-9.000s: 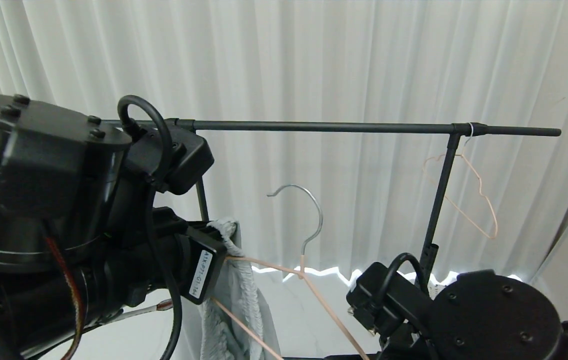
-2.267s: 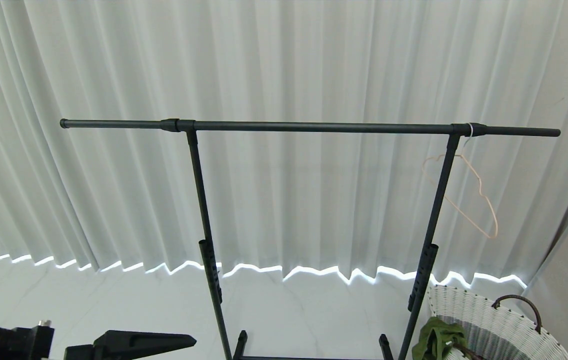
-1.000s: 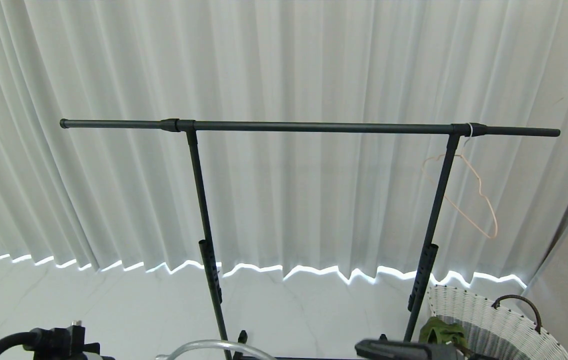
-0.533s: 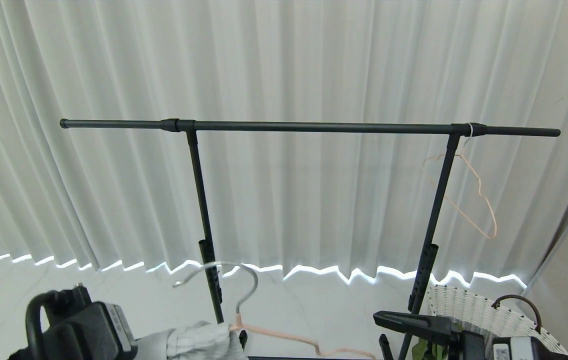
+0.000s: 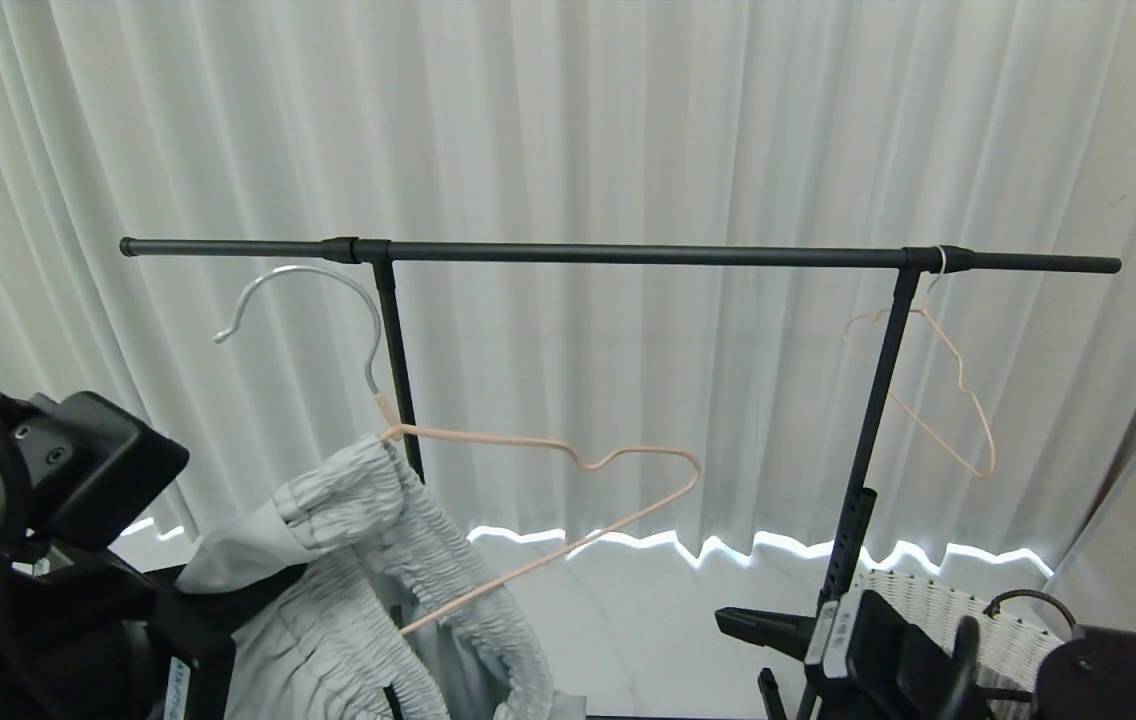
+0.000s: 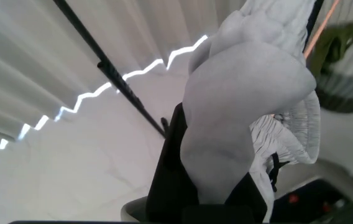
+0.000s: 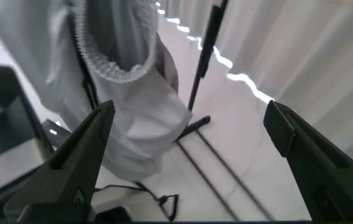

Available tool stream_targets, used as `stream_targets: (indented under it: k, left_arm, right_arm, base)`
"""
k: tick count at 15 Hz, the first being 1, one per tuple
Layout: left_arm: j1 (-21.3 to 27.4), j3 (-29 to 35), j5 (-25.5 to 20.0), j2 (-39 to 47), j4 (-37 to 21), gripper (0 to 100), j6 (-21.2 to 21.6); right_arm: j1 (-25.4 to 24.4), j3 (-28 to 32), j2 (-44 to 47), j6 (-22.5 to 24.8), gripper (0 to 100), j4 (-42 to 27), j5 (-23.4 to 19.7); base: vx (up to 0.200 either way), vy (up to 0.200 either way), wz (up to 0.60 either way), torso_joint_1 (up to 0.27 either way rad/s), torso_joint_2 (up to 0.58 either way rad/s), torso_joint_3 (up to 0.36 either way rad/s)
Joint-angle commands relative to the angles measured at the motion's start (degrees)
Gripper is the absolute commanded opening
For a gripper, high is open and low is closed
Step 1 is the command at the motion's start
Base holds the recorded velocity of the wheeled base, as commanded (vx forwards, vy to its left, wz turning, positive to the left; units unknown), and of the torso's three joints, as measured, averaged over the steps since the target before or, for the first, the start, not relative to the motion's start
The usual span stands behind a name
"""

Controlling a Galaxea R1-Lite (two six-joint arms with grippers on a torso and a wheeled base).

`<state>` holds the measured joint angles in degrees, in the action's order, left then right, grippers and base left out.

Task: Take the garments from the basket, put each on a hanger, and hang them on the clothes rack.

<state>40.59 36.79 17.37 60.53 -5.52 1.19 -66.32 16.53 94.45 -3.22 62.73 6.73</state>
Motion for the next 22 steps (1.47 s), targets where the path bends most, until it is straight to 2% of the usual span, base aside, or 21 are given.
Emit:
stream_targets:
  k: [1, 5, 8, 10, 11, 14, 17, 18, 20, 22]
  left_arm:
    - [-0.16, 1.44, -0.06, -1.29, 0.07, 0, -0.67]
    - [-0.08, 2.14, -0.32, -3.40, 0.07, 0, -0.93]
    - [0.89, 1.88, -0.41, -4.63, 0.07, 0, -0.84]
    - [0.89, 1.88, -0.41, -4.63, 0.07, 0, -0.84]
    - [0.89, 1.88, -0.41, -4.63, 0.25, 0, -0.84]
    - [0.89, 2.06, -0.41, -5.07, 0.69, 0, -0.84]
    - [0.89, 2.06, -0.32, -5.24, 2.01, 0, -0.49]
    - [0.89, 2.14, -0.32, -5.42, 2.01, 0, -0.49]
    - [0.89, 2.06, -0.32, -5.68, 2.09, 0, -0.49]
    - [0.89, 1.79, -0.32, -6.12, 2.09, 0, -0.40]
  right_arm:
    - [0.57, 4.74, 5.48, -4.60, 100, -2.70, 2.06]
    - [0.40, 19.77, 6.36, -17.08, 100, -19.67, 2.76]
    - [-0.39, 28.29, 9.35, -22.01, 100, -25.03, 4.35]
    - [-1.27, 29.44, 10.31, -22.01, 100, -25.29, 4.87]
    - [-3.20, 29.44, 10.75, -22.01, 100, -25.29, 5.14]
    - [-4.79, 29.17, 11.98, -22.09, 100, -25.29, 6.98]
    - [-5.58, 29.17, 12.33, -22.01, 100, -25.29, 6.98]
    - [-5.67, 29.08, 12.33, -22.01, 0, -25.29, 6.98]
    - [-5.67, 28.65, 12.33, -22.01, 0, -25.56, 7.86]
    - [-5.14, 28.21, 12.42, -22.01, 0, -26.61, 11.02]
  base:
    - [0.000, 0.000, 0.00, 0.000, 0.00, 0.000]
    - [0.000, 0.000, 0.00, 0.000, 0.00, 0.000]
    - [0.000, 0.000, 0.00, 0.000, 0.00, 0.000]
    - [0.000, 0.000, 0.00, 0.000, 0.00, 0.000]
    - [0.000, 0.000, 0.00, 0.000, 0.00, 0.000]
    - [0.000, 0.000, 0.00, 0.000, 0.00, 0.000]
    - [0.000, 0.000, 0.00, 0.000, 0.00, 0.000]
    - [0.000, 0.000, 0.00, 0.000, 0.00, 0.000]
    - [0.000, 0.000, 0.00, 0.000, 0.00, 0.000]
    - [0.000, 0.000, 0.00, 0.000, 0.00, 0.000]
